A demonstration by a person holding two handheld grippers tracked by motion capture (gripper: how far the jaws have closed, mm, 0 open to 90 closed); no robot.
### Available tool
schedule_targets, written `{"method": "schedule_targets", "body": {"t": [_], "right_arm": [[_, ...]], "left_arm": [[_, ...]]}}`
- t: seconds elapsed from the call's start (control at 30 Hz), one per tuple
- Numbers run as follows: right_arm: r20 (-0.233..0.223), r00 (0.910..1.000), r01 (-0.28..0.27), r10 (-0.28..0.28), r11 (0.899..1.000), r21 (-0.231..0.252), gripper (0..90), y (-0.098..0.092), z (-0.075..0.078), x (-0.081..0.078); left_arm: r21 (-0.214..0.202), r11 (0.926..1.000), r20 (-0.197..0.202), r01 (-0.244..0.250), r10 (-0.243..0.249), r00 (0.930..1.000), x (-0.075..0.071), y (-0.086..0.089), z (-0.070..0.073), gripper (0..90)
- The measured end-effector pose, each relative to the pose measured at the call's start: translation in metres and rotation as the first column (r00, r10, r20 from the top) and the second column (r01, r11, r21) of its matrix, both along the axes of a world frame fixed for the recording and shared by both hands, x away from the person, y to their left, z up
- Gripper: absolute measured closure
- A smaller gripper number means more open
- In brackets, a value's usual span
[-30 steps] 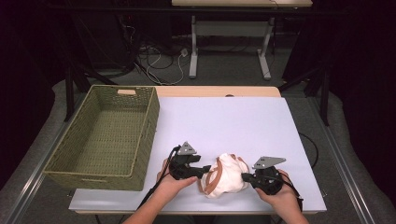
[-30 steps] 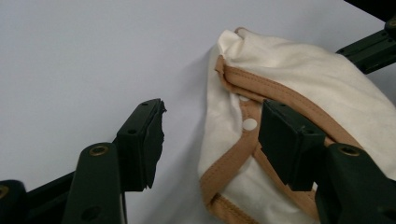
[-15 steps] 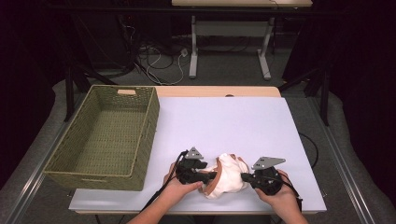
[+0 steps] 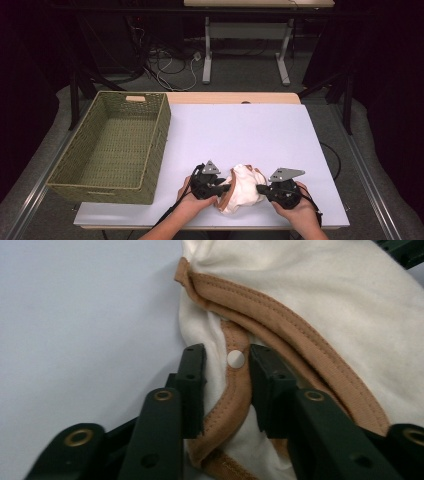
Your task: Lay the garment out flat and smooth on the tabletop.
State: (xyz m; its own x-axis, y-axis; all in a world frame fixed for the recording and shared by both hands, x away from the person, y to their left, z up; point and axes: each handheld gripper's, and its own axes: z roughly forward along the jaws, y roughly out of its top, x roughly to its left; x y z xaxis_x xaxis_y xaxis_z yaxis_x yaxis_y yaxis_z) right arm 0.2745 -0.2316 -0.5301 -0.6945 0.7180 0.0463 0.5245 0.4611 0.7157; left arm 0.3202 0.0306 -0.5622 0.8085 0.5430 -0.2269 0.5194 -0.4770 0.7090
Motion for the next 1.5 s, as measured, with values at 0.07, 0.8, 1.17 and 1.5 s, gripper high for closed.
{"method": "schedule_targets", "body": {"t": [0.07, 0.8, 1.17, 1.5], "right_arm": [[0.001, 1.0000, 0.001, -0.001, 1.000, 0.001, 88.8, 0.000, 0.000, 0.000], [0.025, 0.9993, 0.026, -0.028, 0.997, 0.078, 68.1, -0.003, 0.006, -0.003], [0.073, 0.9956, 0.050, -0.058, 0.993, 0.110, 52.9, -0.004, 0.010, -0.005], [0.083, 0.9942, 0.060, -0.069, 0.993, 0.105, 49.9, -0.004, 0.011, -0.005]], "left_arm": [[0.004, 1.0000, 0.012, 0.007, -0.007, 0.9999, -0.001, -0.001, 0.000, 74.1], [-0.041, 0.9990, 0.027, -0.017, 0.018, 0.9995, -0.004, 0.008, 0.015, 83.3], [-0.053, 0.9984, 0.039, -0.022, 0.024, 0.9989, -0.004, 0.012, 0.022, 83.7], [-0.057, 0.9982, 0.056, -0.021, 0.024, 0.9982, -0.002, 0.017, 0.028, 83.9]]}}
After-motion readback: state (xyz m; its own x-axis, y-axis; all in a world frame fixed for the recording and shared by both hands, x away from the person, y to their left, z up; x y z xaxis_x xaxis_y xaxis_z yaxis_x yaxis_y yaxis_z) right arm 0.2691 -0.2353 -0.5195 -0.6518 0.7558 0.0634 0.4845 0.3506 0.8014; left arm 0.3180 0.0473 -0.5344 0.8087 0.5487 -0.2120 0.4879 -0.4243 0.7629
